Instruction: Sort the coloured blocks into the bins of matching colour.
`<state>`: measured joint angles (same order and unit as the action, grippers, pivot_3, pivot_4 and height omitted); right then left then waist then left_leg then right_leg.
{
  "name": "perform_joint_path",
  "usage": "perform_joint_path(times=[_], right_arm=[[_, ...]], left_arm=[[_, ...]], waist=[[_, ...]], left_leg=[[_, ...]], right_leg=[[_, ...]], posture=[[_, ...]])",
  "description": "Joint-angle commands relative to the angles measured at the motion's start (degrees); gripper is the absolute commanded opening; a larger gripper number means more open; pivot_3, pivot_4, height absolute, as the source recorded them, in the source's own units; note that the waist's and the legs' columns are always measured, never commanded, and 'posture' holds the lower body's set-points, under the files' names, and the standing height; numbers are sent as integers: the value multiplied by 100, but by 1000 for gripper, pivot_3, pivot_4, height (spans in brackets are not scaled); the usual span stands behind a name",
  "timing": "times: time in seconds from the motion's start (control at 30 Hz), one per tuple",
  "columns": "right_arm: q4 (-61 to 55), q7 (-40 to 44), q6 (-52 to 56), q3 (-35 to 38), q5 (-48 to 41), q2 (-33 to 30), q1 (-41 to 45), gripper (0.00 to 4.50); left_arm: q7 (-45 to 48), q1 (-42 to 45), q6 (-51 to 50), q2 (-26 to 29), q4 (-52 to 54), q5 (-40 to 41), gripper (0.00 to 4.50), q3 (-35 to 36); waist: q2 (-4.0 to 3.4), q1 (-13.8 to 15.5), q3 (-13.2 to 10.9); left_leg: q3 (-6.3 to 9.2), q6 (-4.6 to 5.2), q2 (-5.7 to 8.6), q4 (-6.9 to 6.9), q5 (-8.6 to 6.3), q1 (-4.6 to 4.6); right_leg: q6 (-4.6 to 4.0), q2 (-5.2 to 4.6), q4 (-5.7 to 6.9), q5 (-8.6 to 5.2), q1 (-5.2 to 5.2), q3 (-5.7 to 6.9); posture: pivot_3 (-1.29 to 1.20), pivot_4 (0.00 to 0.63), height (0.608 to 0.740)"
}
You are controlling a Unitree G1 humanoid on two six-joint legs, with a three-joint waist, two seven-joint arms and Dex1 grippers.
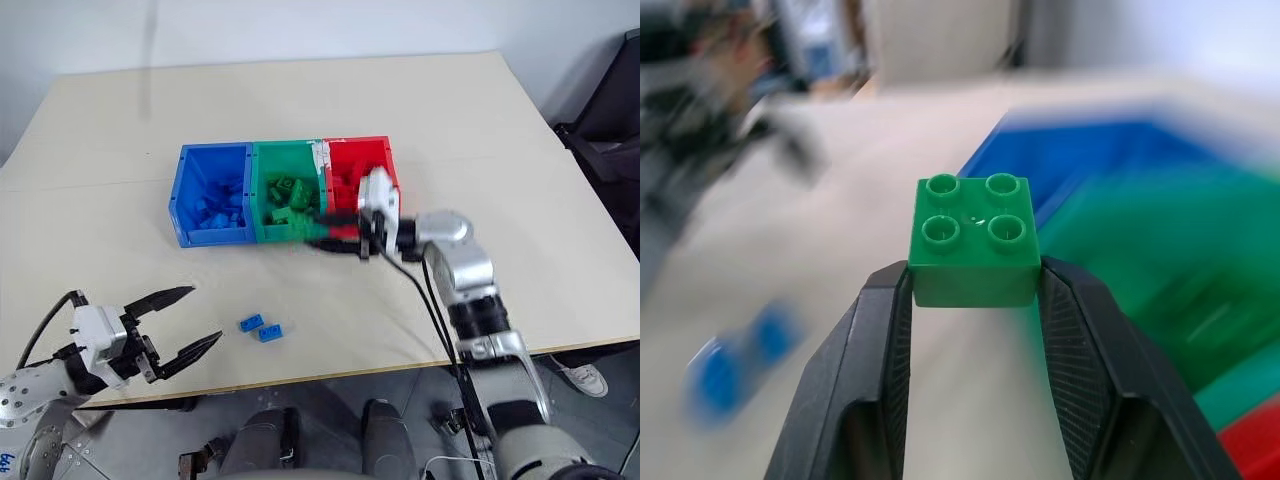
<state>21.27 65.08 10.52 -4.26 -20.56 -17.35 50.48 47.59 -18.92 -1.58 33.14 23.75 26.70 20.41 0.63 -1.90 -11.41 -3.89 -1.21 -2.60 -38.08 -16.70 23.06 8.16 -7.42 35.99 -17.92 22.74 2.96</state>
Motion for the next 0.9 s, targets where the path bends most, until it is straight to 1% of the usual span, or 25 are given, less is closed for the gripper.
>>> perform_joint_path(times=[0.03,0.17,0.23,0.27,0.3,0.33,0.4,0.43,0.47,0.6,0.7,0.8,0.87,0.9], right_arm=[[985,-827,-550,176,370,297,645,1429],[2343,-1415,-1248,32,969,539,1334,1429],[2760,-1472,-1425,48,1092,593,1497,2147],[2865,-1308,-1451,26,1119,592,1534,2495],[2921,-1183,-1511,18,1133,588,1548,2720],[2907,-1115,-1582,53,1113,584,1541,3163],[2714,-804,-1541,106,1000,518,1439,3749],[2504,-506,-1545,104,922,434,1316,4177],[2258,-165,-1479,98,811,340,1167,4443],[909,1109,-1126,215,118,-243,227,4479],[3,1978,-974,393,-438,-868,-702,4479],[-617,2218,-795,667,-765,-1384,-1472,4479],[-889,2263,-752,803,-934,-1580,-1794,4479],[-943,2419,-968,901,-977,-1690,-1994,4479]], left_arm=[[-182,-54,15,-93,133,95,4500,166],[-329,13,-35,-153,175,88,4500,146],[-377,42,-64,-154,215,93,4500,122],[-396,48,-80,-153,239,104,4500,118],[-407,50,-95,-151,257,112,4500,112],[-406,42,-109,-146,274,128,4500,112],[-395,33,-135,-145,285,165,4500,108],[-376,26,-153,-136,282,182,4500,110],[-355,26,-152,-128,256,189,4500,119],[-206,87,-180,-19,69,267,4500,201],[-8,120,-361,154,-190,421,4500,349],[331,-41,-321,387,-643,425,4500,616],[518,-117,-200,506,-917,380,4500,779],[680,-176,-23,610,-1164,306,4500,926]], waist=[[0,-8,0],[0,0,0],[0,0,0],[0,0,0],[0,-3,0],[0,-9,0],[0,-19,0],[-1,-21,0],[0,-21,0],[1,46,0],[2,48,1],[1,36,0],[1,-8,0],[0,-20,0]], left_leg=[[-2,-1,0,2,0,1],[-7,2,2,4,-2,7],[-8,4,3,4,-4,12],[-9,5,3,4,-5,13],[-9,5,3,4,-6,13],[-10,5,2,5,-8,13],[-13,5,2,6,-8,14],[-13,5,1,7,-8,14],[-13,5,-1,7,-8,14],[-11,13,1,6,-13,14],[-12,18,5,3,-16,16],[-16,18,2,3,-18,11],[-21,13,-4,4,-20,7],[-31,11,-8,5,-21,1]], right_leg=[[-1,0,2,0,2,0],[-1,-2,-2,1,5,0],[0,-3,-3,1,6,1],[-1,-3,-4,1,7,1],[-1,-3,-5,1,7,2],[-1,-3,-6,1,7,2],[0,-2,-6,1,9,2],[0,-1,-6,1,9,2],[0,0,-6,1,9,2],[0,-3,-9,1,7,4],[2,-7,-11,2,4,6],[2,-3,-14,2,2,9],[1,4,-17,1,2,10],[1,5,-17,1,3,9]], posture=[[0,150,740],[0,150,740],[0,150,740],[0,150,740],[0,150,740],[0,150,740],[0,150,740],[0,150,740],[0,150,740],[0,150,740],[0,150,740],[0,150,740],[0,150,740],[0,150,740]])
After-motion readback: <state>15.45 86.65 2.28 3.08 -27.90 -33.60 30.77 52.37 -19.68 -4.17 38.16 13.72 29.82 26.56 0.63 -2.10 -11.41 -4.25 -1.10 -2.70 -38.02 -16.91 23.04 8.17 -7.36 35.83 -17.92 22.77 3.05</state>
